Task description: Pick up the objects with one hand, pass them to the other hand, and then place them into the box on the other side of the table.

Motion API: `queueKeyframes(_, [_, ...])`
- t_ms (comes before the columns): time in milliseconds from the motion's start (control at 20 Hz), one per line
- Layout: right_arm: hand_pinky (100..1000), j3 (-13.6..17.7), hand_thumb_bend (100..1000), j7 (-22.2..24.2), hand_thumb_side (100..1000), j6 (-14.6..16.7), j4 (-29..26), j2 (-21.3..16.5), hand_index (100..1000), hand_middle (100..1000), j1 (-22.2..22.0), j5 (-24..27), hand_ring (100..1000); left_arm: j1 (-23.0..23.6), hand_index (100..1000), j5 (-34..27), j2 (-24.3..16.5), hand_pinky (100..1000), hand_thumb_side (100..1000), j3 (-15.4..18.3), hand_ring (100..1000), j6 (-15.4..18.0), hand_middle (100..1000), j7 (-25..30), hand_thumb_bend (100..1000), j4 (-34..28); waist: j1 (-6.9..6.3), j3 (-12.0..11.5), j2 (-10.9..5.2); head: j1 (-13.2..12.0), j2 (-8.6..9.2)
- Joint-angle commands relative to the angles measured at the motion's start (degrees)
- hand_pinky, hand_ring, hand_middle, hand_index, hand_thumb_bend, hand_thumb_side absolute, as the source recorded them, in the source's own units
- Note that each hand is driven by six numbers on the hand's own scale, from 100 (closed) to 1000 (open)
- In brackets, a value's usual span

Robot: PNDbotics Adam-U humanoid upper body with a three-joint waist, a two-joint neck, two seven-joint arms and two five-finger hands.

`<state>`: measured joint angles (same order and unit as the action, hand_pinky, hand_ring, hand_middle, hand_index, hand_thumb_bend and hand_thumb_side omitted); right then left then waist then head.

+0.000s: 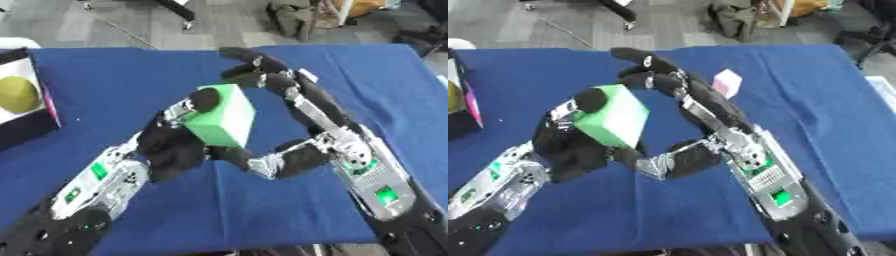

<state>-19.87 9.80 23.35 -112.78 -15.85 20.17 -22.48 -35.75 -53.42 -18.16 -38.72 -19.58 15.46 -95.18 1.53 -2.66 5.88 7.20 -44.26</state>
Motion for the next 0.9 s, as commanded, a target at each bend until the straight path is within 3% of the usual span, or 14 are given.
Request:
queueKeyframes(50, [773,-0.5,377,-1.2,379,-0.3,-1.8,0.1,927,994,1.2,-1.1,845,-0.5,419,0.2,-0.6,698,621,0.3,582,-0.2,323,-0.1,361,0.2,-0.04,0.0,-0.78,0.2,0.14])
queueKeyframes(900, [734,-0.6,349,-8.2,346,-6.4,-1.8,0.7,967,965,1.8,-7.6,810,-0.6,418,0.0,-0.7,698,622,0.3,581,0.0,323,-0.2,360,0.0,-0.07,0.0,-0.64,0.3,0.14])
